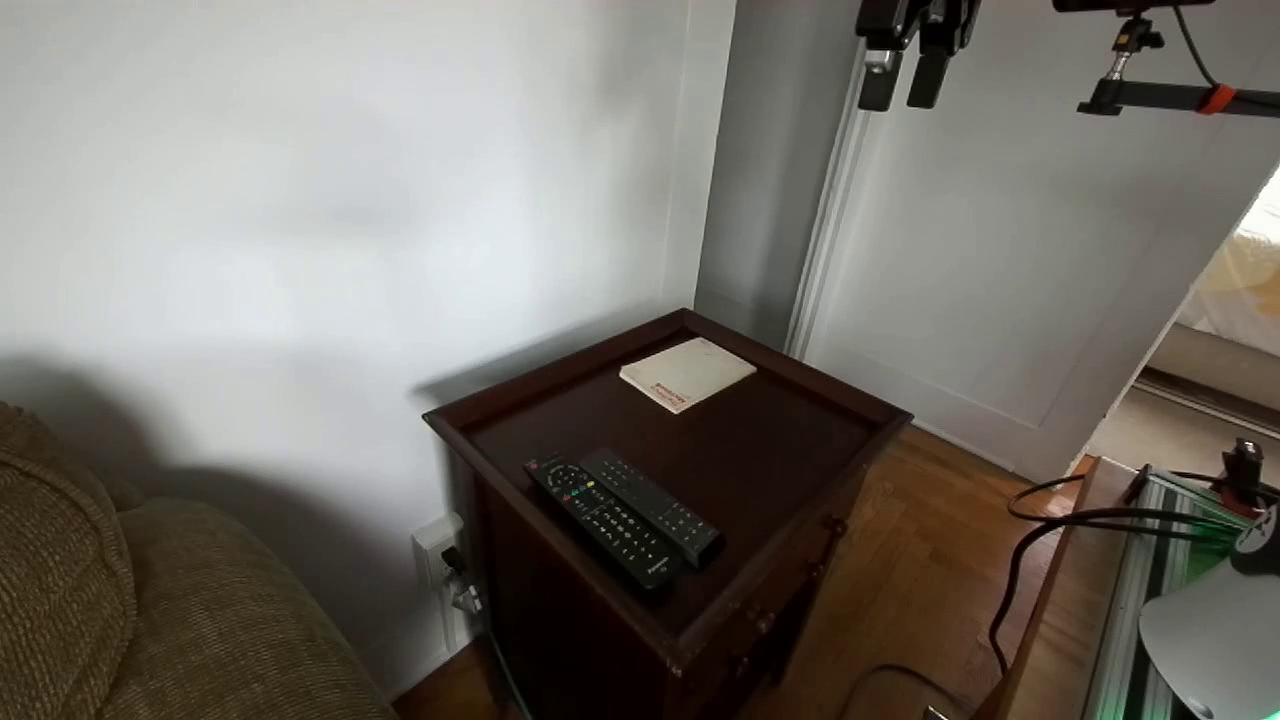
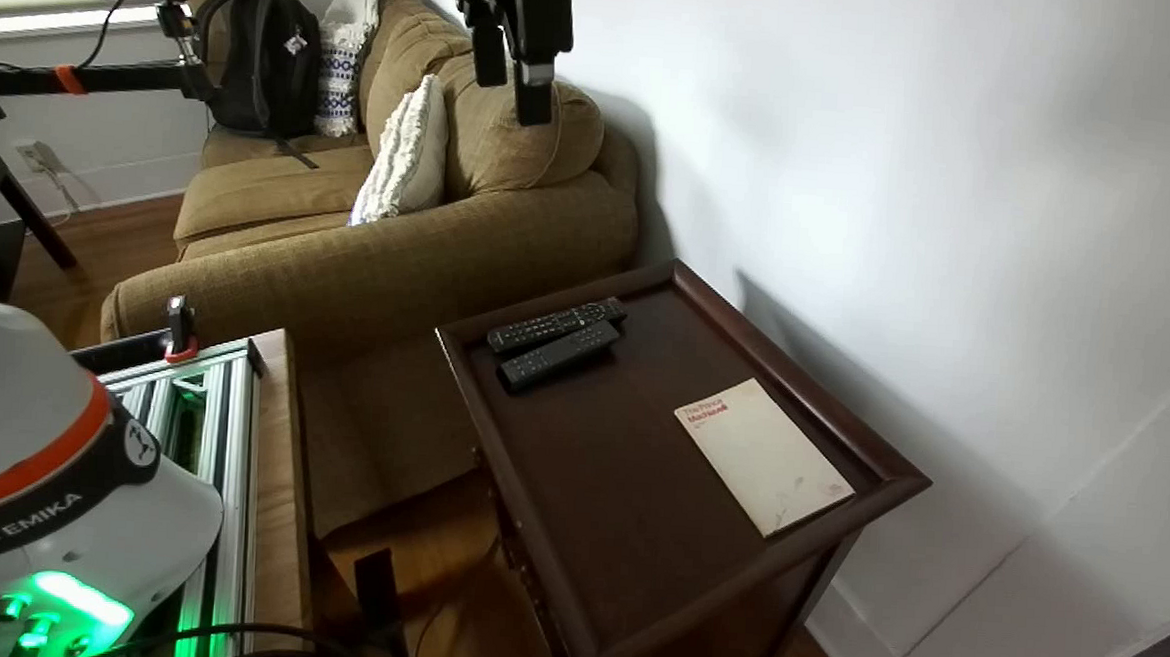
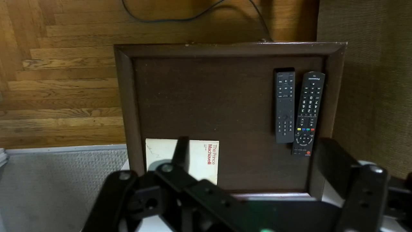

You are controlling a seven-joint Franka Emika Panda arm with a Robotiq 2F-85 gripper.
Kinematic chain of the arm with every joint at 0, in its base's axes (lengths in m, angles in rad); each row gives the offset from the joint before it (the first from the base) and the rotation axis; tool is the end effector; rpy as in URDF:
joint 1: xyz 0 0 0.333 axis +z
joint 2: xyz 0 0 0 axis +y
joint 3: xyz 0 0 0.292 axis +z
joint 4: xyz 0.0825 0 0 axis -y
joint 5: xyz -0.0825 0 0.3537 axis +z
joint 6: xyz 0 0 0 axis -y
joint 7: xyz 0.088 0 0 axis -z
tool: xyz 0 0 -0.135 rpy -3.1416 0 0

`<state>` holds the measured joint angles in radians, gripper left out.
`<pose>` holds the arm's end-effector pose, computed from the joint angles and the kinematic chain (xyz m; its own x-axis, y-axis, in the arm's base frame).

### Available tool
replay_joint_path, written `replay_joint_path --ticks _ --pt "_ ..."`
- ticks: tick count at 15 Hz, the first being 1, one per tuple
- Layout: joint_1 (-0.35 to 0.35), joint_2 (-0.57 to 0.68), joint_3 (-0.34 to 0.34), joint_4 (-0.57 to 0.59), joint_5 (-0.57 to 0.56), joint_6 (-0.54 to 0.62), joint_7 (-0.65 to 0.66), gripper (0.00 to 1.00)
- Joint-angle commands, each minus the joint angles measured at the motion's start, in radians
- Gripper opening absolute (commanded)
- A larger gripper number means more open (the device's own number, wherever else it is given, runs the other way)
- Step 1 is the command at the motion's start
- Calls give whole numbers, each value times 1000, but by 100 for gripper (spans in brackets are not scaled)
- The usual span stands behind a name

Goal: Turn the white book to the right

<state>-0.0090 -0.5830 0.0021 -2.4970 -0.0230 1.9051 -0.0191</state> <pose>0.3557 -0.0047 0.4451 0.9998 0.0194 -0.0094 0.0196 -0.9996 0.0226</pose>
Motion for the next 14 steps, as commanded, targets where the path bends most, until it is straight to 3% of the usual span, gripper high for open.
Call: replay_joint_path --ticks 1,8,14 --pt "3 0 -2 2 -1 -2 2 100" --pt "-2 15 -5 6 -2 5 8 100" --pt "-17 144 -60 -13 -4 261 -71 100"
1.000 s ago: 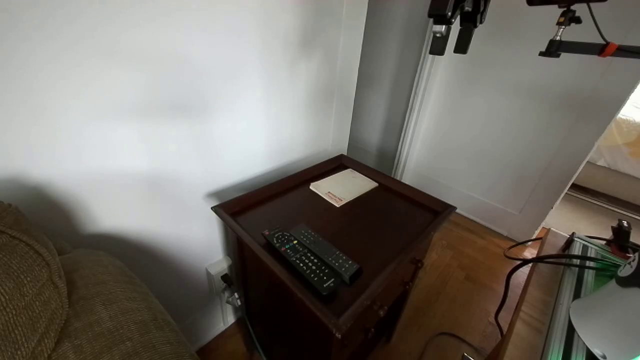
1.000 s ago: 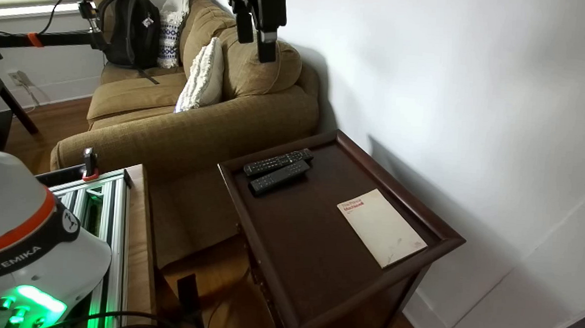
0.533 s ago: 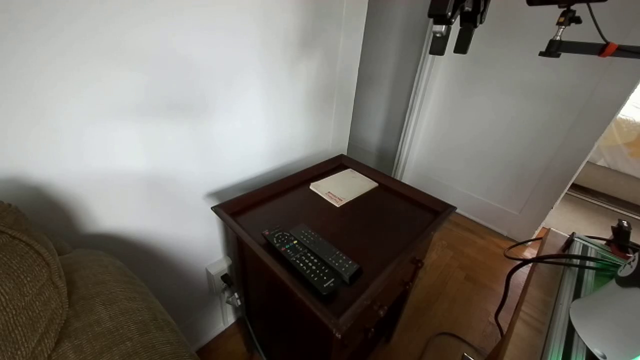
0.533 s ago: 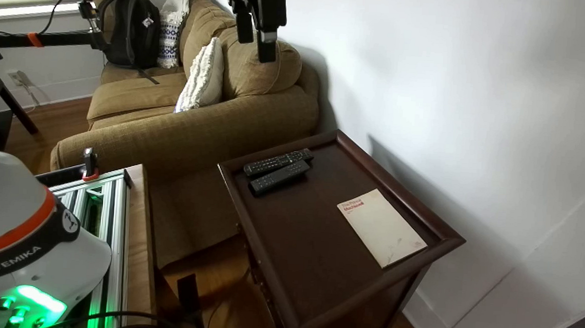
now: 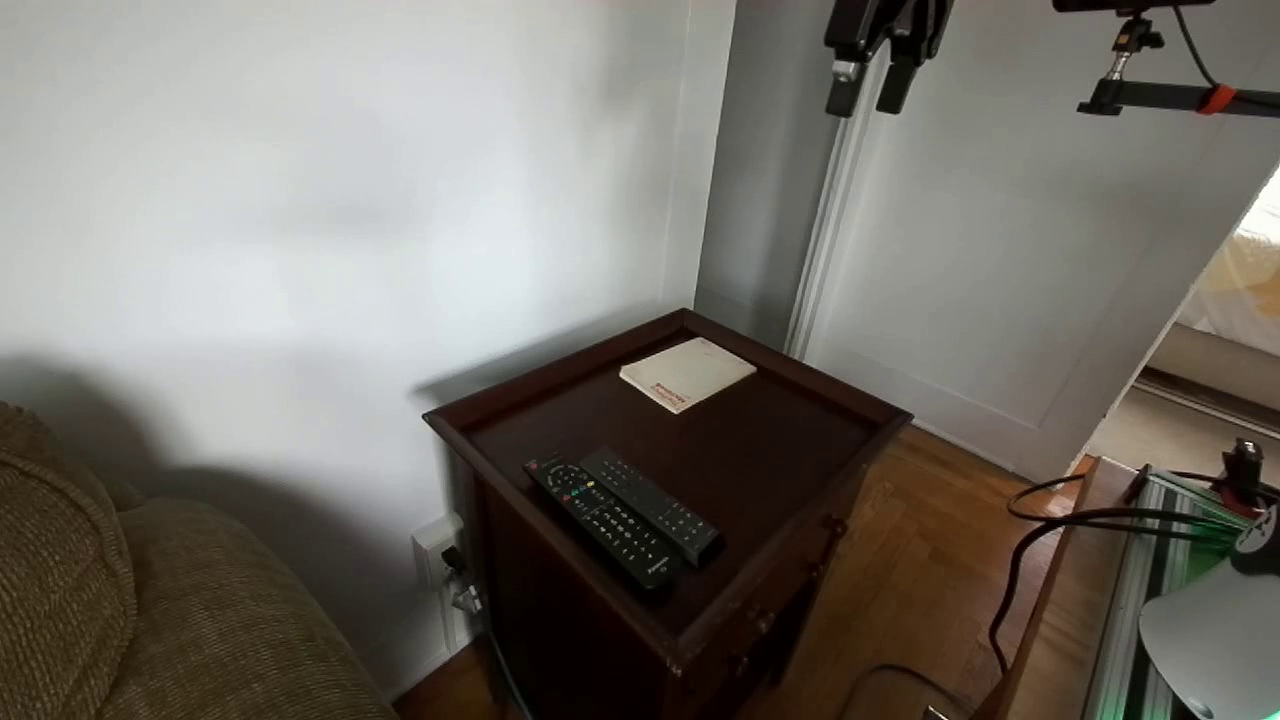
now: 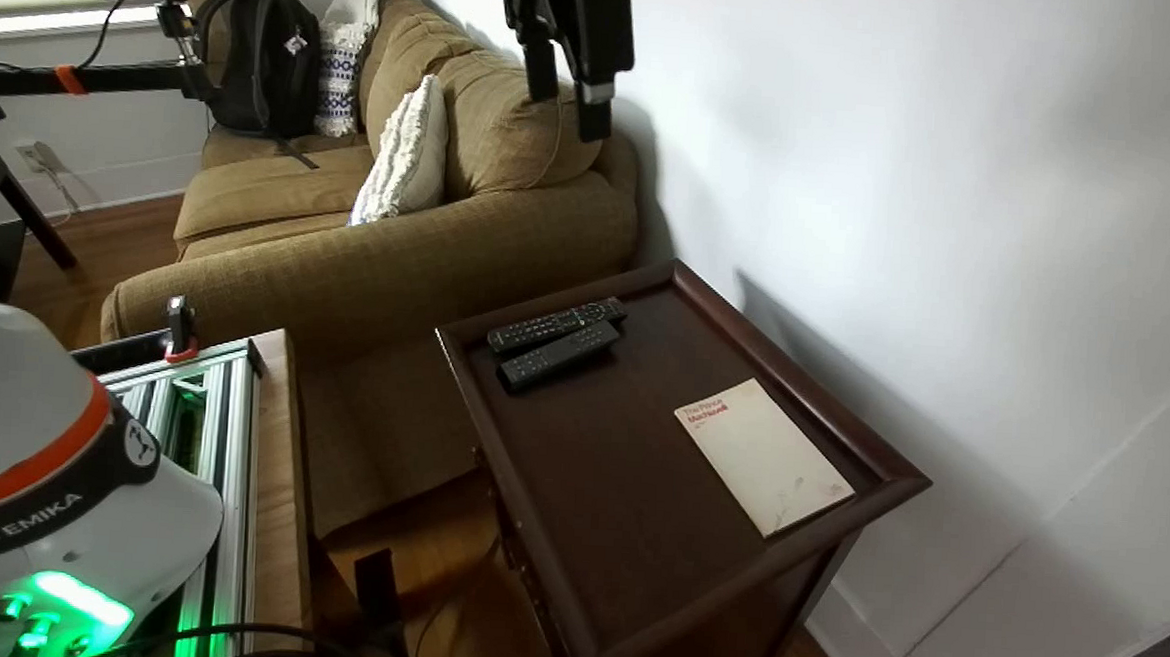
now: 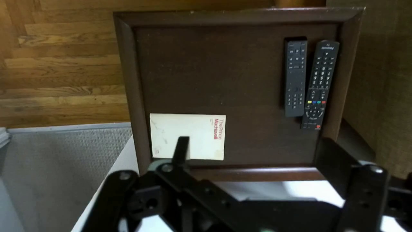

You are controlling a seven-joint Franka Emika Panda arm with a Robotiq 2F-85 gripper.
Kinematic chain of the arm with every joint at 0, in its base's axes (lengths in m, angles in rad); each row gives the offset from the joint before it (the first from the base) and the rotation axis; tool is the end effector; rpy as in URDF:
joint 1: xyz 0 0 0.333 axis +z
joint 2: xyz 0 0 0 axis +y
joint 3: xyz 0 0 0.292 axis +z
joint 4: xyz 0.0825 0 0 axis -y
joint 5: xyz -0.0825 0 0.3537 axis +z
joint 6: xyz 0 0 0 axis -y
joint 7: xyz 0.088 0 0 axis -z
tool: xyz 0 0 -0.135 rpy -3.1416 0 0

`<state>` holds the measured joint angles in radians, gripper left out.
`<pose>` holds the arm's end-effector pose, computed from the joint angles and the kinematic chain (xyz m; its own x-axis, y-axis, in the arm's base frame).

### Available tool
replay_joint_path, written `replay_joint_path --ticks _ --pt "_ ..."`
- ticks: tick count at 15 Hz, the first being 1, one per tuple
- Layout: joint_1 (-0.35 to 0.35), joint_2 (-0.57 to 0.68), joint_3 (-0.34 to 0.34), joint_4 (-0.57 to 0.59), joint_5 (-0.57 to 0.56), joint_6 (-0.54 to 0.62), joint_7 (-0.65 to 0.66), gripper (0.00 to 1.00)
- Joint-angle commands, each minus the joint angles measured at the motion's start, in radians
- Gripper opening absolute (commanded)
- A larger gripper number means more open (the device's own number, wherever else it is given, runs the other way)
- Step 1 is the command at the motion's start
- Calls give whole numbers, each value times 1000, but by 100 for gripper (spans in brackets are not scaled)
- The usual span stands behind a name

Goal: Turn the white book to the right

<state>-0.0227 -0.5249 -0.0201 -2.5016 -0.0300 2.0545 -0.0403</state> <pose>0.3804 -0.0187 0.4354 0.9970 0.0135 0.0768 0.0119 -0.9997 0.0206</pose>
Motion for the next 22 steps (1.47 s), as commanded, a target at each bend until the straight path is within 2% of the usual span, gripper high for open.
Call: replay_joint_path --ticks 1,4,5,12,13,14,22 --pt "-2 112 -47 -8 9 144 -67 100" --pt "-2 200 -79 4 34 210 -109 100" --pt "-7 141 -53 -8 10 171 -68 100" --pt "-7 151 -52 -2 9 182 -71 100" --pt "-20 170 -43 -1 -8 214 -31 100" --pt "-27 226 -45 31 -9 193 -9 100" --pt "-32 657 -40 270 -68 284 57 100"
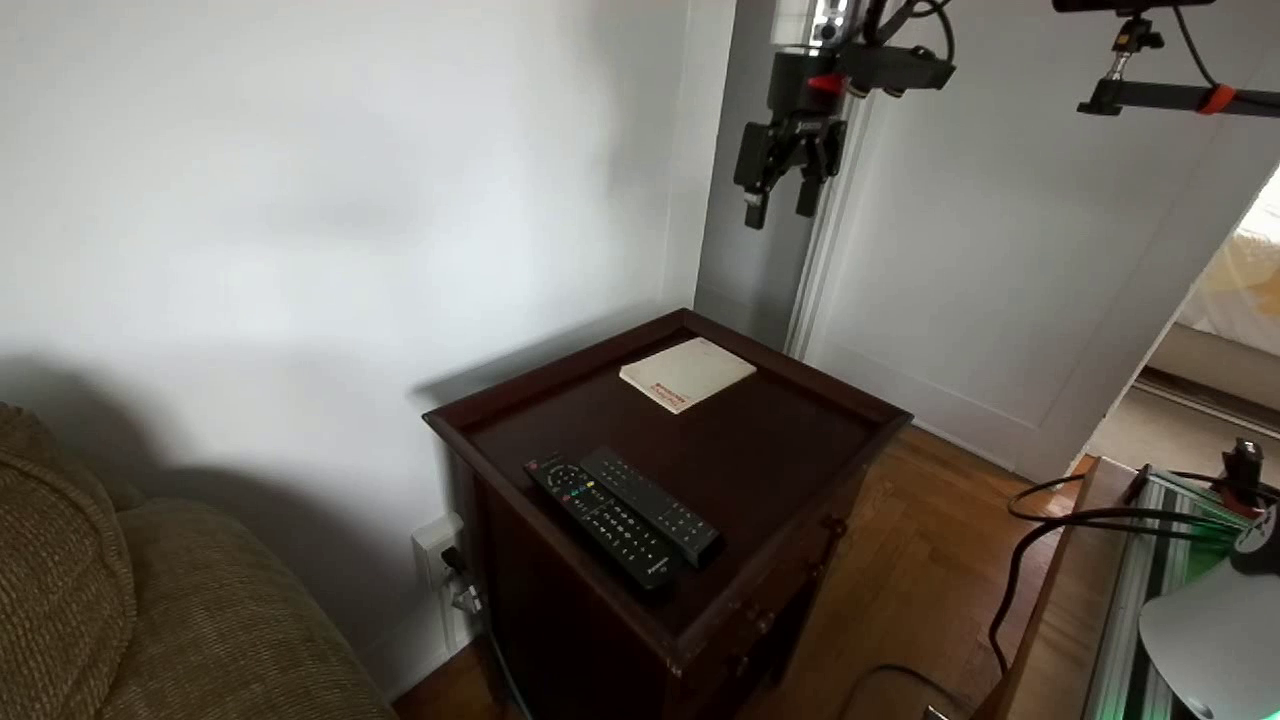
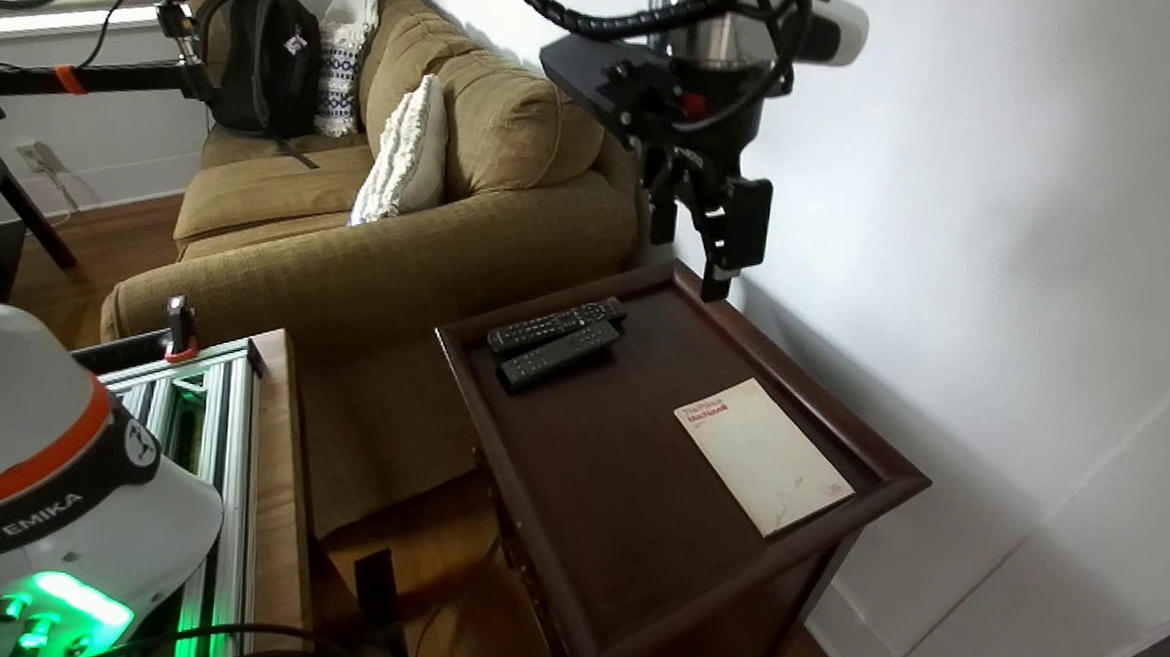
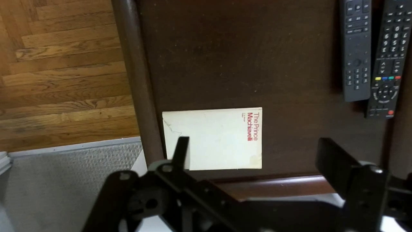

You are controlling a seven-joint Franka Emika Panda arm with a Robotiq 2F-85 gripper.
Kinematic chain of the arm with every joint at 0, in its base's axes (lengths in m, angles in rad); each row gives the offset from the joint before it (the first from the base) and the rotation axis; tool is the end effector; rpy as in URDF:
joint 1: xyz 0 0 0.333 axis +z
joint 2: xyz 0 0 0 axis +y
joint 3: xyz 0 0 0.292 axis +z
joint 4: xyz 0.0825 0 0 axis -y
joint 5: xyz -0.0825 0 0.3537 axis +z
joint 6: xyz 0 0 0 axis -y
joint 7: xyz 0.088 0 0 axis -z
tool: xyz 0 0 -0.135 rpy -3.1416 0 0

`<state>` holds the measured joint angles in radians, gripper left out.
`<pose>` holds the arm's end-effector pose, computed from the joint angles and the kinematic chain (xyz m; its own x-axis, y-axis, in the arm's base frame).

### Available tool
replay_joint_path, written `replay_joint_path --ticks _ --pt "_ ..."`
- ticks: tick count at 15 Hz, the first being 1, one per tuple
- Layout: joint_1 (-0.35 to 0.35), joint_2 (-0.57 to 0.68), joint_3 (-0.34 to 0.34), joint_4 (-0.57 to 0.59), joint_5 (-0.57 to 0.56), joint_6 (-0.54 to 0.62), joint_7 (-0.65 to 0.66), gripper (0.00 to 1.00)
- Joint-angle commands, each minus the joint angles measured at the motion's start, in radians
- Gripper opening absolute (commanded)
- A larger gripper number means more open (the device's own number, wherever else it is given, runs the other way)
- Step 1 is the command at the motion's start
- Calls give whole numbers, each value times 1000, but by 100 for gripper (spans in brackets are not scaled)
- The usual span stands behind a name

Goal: Turn the white book to the right

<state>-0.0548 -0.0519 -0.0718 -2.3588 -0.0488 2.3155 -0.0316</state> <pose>0.4699 -0.0617 0.3183 0.9981 -0.0618 0.0070 -0.0620 -0.9975 0.0327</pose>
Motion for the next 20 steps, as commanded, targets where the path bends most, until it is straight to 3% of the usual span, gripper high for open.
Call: replay_joint_path --ticks 1,5,12,13,14,20 --pt "2 236 9 157 -56 28 45 100" --pt "-3 421 -3 286 -69 11 13 100" --pt "-34 627 9 416 -27 66 -43 100" --pt "-49 645 25 425 -1 91 -63 100" --pt "-21 584 3 379 -36 61 -21 100" --pt "-32 632 11 415 -21 81 -35 100"
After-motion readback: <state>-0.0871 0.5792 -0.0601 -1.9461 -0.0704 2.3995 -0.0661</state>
